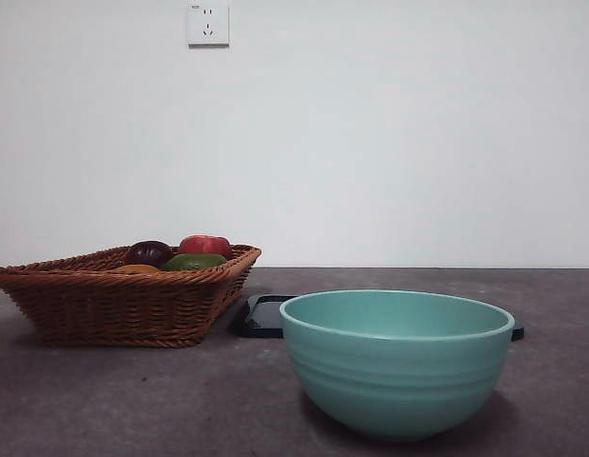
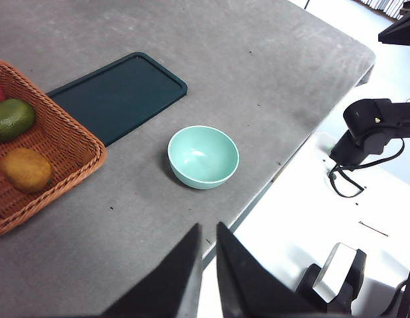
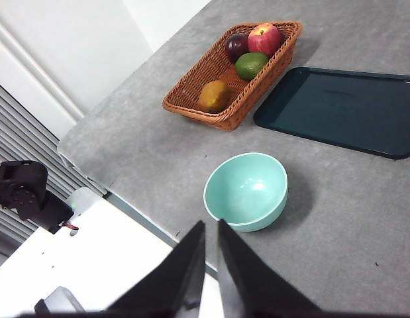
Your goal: Pick up the wifruite, put it on the bowl, pick up the plate, put it on desk
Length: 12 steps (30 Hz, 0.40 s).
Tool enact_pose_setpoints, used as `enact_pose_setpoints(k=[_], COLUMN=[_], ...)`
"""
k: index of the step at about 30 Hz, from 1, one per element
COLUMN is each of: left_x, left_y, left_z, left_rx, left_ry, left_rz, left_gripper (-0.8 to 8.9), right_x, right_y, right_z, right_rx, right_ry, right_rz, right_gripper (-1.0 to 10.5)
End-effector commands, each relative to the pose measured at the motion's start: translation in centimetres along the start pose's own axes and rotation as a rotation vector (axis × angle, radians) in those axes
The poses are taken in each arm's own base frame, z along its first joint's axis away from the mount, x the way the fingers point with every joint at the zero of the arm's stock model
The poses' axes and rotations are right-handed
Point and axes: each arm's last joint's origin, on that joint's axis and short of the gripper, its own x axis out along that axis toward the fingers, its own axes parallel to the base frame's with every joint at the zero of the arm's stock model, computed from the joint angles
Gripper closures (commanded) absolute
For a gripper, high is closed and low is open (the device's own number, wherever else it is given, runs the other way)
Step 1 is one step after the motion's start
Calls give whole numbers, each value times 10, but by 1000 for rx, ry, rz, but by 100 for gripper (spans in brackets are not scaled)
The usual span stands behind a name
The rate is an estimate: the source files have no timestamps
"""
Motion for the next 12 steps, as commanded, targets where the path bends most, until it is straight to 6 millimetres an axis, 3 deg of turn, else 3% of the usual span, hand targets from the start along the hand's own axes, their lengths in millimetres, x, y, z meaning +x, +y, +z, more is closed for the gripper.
enact_pose_setpoints(k=[1,12], left_x=[-3,-2], left_y=[-1,-1], left_z=[3,4], left_rx=[14,7], left_ry=[-23,-21], left_rz=[-6,4], left_gripper=[784,784], right_x=[-4,-4], right_y=[1,1], right_z=[2,2], right_rx=[-18,-18], right_ry=[-22,-22], right_rz=[17,17], right_gripper=[925,925])
